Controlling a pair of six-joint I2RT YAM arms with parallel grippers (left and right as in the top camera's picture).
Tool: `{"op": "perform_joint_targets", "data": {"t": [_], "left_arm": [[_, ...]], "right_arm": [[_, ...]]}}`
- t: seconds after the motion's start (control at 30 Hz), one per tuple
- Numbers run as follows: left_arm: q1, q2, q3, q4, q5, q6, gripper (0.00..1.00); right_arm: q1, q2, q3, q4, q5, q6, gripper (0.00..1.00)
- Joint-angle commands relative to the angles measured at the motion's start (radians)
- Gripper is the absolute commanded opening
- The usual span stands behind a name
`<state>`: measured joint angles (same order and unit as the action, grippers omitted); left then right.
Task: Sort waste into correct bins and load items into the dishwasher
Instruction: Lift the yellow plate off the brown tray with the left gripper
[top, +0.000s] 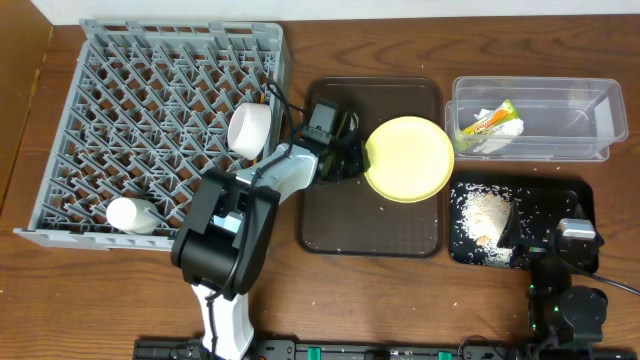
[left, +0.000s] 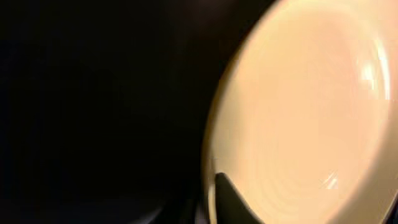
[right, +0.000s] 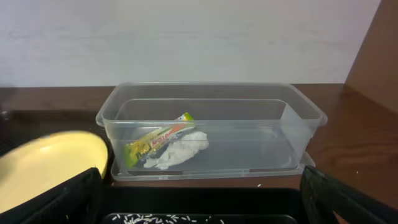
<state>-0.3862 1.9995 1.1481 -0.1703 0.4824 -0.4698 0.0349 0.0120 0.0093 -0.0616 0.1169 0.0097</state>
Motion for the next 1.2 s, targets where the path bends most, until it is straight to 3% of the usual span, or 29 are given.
{"op": "perform_joint_targets", "data": {"t": [0.0,0.03,0.2,0.37,0.47,0.57,0.83,1.17], "left_arm": [[0.036,0.032,-0.031,-0.067,-0.051,0.05,0.17],[0.042,0.032,-0.031,-0.081,-0.051,0.05,0.17],[0.037,0.032,-0.031,-0.065,0.002,0.05,0.38],[-0.008,0.034,-0.031,-0.003,0.023,0.067,0.42],[-0.029,0.035,-0.031,-0.002,-0.015,0.074,0.32],[-0.03,0.036,-0.031,-0.004,-0.031,0.082,0.08],[0.03,-0.017,-0.03,-0.006,0.017,0.137,0.08],[0.246,-0.408,-0.03,-0.033,0.033,0.156,0.08]], "right_arm": [[-0.01,-0.005,-0.004,0.001,0.003,-0.007,0.99],[-0.01,-0.005,-0.004,0.001,0.003,-0.007,0.99],[-0.01,-0.005,-0.004,0.001,0.003,-0.007,0.99],[-0.01,-0.005,-0.004,0.001,0.003,-0.007,0.99],[-0.01,-0.005,-0.004,0.001,0.003,-0.007,0.99],[-0.01,-0.005,-0.004,0.001,0.003,-0.007,0.99],[-0.009,-0.005,-0.004,0.001,0.003,-0.007,0.99],[-0.01,-0.005,-0.004,0.001,0.003,-0.007,0.99]]}}
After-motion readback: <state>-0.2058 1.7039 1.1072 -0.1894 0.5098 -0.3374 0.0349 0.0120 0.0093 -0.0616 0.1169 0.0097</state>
